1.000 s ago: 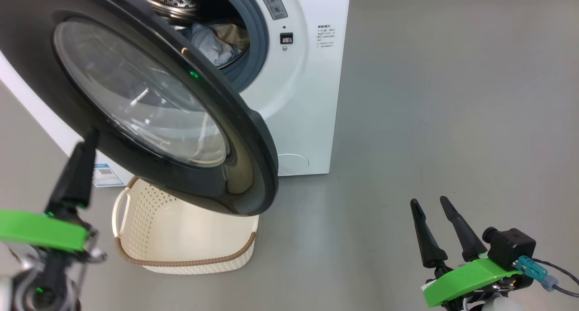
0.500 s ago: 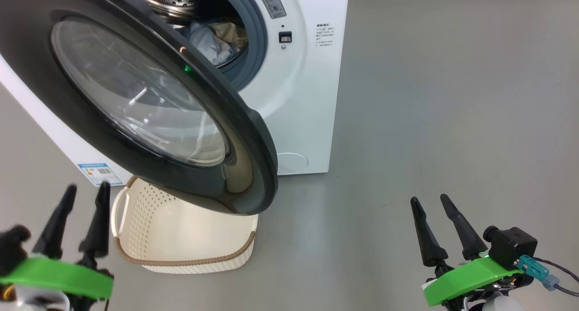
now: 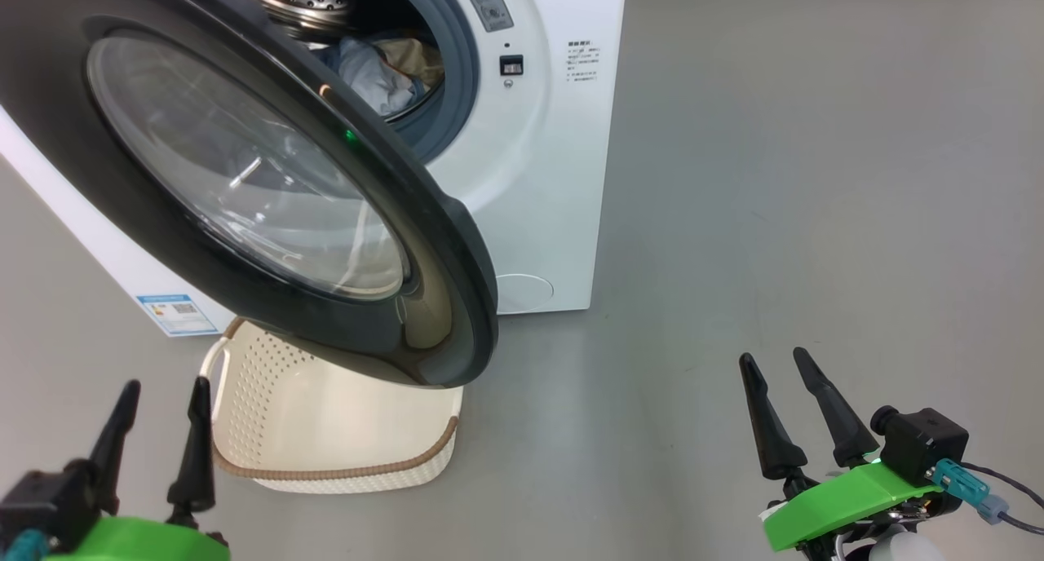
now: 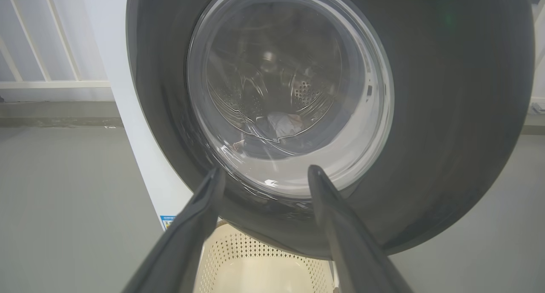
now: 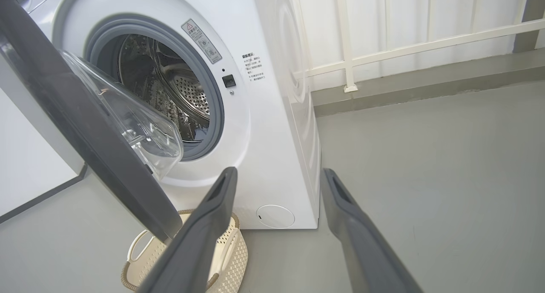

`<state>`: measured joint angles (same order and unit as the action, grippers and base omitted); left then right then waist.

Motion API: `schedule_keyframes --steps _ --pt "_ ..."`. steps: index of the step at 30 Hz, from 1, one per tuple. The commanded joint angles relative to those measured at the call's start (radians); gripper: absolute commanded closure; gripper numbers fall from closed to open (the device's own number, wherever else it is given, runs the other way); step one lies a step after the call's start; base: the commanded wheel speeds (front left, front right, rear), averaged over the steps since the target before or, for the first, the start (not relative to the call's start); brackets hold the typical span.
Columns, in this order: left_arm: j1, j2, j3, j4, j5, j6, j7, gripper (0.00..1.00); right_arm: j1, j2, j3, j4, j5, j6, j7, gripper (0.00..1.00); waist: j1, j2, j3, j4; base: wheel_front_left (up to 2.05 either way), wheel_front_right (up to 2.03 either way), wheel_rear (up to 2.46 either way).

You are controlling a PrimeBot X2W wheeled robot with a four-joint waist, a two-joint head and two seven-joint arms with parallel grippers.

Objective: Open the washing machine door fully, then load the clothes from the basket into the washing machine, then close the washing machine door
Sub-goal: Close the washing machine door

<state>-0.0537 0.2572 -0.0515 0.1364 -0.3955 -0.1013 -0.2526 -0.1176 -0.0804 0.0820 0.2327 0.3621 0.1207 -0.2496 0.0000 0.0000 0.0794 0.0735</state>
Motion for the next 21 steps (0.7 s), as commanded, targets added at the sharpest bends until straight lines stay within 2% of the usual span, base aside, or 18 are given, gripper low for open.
schedule_keyframes --steps 1,12,21 --pt "-0.01 0.011 0.052 -0.033 0.02 0.003 -0.009 0.0 -0.006 0.0 0.024 -0.028 -0.007 0.01 -0.012 0.0 0.0 0.0 0.0 -0.002 0.0 0.0 0.0" --pt "0.037 -0.107 0.143 -0.072 0.155 -0.009 -0.009 0.0 -0.014 -0.004 0.023 -0.032 -0.009 0.01 -0.012 0.0 0.0 0.0 0.007 -0.015 0.0 0.0 0.0" --pt "0.049 -0.152 0.177 -0.071 0.198 -0.021 -0.009 0.0 -0.016 -0.004 0.024 -0.028 -0.013 0.01 -0.012 0.0 0.0 0.0 0.005 -0.024 0.0 0.0 0.0"
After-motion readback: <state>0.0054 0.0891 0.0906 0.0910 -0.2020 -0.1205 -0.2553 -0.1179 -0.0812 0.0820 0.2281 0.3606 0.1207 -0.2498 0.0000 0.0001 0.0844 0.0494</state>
